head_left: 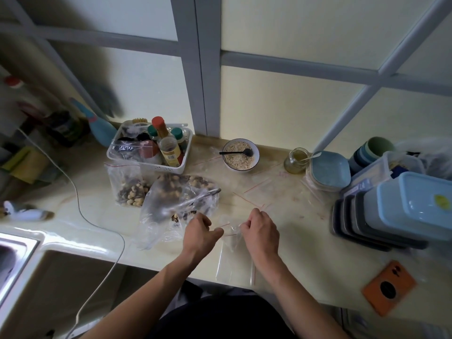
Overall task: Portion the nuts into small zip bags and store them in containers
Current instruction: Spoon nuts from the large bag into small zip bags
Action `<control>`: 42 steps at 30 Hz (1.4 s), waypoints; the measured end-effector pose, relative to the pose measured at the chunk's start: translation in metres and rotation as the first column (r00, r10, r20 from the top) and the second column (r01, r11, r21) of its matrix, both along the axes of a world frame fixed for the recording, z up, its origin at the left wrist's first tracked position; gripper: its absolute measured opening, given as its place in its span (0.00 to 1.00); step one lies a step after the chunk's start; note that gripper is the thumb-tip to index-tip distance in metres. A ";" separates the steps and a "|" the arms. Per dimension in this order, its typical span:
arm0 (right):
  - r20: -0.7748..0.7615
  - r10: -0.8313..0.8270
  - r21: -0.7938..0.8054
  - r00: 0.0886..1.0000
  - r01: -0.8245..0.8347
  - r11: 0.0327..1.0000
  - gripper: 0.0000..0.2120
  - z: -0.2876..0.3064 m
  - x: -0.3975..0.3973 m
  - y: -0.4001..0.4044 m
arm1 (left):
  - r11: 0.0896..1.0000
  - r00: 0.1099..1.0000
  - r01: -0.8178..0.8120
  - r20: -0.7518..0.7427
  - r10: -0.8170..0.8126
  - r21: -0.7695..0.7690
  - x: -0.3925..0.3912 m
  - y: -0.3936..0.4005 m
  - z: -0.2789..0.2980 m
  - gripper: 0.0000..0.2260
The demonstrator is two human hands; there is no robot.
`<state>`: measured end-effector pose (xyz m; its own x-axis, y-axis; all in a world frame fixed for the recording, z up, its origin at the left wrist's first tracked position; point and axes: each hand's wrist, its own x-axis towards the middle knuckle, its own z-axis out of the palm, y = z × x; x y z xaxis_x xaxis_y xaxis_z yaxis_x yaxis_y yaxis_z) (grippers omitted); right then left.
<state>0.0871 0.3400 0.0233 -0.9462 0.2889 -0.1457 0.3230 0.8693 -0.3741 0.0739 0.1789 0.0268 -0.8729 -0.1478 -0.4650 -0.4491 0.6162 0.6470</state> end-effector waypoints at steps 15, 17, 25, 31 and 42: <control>-0.146 0.388 -0.261 0.910 -0.413 0.872 0.08 0.021 -0.014 -0.048 | 0.957 0.995 -0.095 0.008 0.096 0.273 -0.023 -0.028 0.020 0.08; 0.041 0.418 -0.232 0.908 -0.398 0.887 0.10 0.012 -0.021 -0.044 | 0.978 0.999 0.004 -0.037 0.004 0.207 -0.025 -0.037 0.018 0.08; 0.273 0.581 -0.740 0.767 -0.218 0.636 0.26 0.025 -0.037 -0.048 | 0.810 0.823 0.564 -0.185 -0.536 0.163 -0.025 -0.073 0.020 0.40; 0.253 0.669 -0.843 0.699 -0.180 0.507 0.09 0.018 -0.042 -0.068 | 0.759 0.765 0.592 0.110 -0.635 0.271 -0.018 -0.103 -0.003 0.49; 0.250 -0.270 -0.471 0.930 0.361 0.805 0.16 -0.043 -0.112 -0.064 | 0.822 0.828 0.560 0.081 -0.555 -0.100 -0.013 -0.126 -0.027 0.34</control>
<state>-0.0248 0.2757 -0.0198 -0.7646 0.4116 -0.4960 0.6418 0.4149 -0.6450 0.0605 0.0530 -0.0004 -0.8007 0.3031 -0.5167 -0.0334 0.8386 0.5437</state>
